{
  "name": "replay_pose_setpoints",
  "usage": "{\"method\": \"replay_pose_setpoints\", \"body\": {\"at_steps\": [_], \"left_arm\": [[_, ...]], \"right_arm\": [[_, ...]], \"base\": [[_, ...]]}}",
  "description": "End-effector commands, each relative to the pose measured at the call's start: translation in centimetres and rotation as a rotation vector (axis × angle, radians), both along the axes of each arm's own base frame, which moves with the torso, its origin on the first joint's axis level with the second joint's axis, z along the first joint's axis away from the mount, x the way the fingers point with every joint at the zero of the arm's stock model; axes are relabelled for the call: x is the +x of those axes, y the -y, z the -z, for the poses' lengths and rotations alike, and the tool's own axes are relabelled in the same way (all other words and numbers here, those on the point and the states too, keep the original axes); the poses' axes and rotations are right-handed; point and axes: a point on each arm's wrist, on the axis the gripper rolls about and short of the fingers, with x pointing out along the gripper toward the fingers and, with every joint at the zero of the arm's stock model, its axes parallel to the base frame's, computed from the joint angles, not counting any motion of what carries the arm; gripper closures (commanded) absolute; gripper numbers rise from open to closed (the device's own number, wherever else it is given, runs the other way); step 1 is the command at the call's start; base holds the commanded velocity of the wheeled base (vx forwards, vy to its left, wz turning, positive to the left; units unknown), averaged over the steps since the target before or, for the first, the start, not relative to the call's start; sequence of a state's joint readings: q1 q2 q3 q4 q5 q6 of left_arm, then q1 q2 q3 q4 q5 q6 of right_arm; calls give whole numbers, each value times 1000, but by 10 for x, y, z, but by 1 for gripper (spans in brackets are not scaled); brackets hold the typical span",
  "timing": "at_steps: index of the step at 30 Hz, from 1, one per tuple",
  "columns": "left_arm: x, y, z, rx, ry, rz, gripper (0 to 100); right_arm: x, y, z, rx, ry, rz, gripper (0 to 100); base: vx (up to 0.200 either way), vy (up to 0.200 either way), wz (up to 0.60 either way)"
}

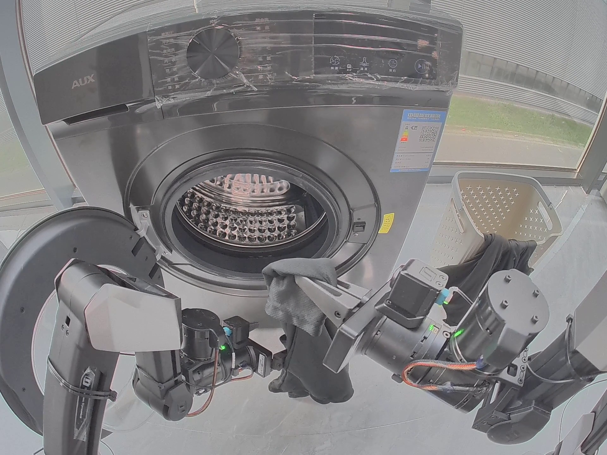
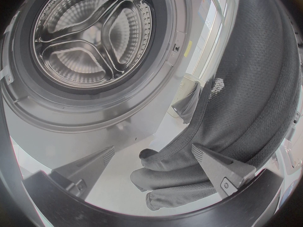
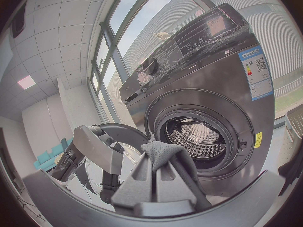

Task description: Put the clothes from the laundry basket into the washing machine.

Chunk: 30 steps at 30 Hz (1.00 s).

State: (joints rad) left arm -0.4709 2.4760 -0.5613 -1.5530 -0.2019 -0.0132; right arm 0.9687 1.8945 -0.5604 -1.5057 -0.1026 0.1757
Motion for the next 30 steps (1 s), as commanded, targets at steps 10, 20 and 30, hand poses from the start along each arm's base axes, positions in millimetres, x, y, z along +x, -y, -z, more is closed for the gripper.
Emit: {"method": "replay_pose_setpoints", "body": {"at_steps": [10, 20, 30], "left_arm": [[-8, 1, 22, 69, -35, 30, 0], [-8, -19, 23, 97, -53, -14, 0], [-9, -20, 24, 97, -61, -9, 0]], "right_arm": [[3, 1, 0, 1, -1, 10, 100], [7, 0, 0, 7, 3, 22, 100], [10, -2, 0, 10, 5, 27, 100]], "base": [[0, 0, 0], [0, 0, 0], [0, 0, 0]]}}
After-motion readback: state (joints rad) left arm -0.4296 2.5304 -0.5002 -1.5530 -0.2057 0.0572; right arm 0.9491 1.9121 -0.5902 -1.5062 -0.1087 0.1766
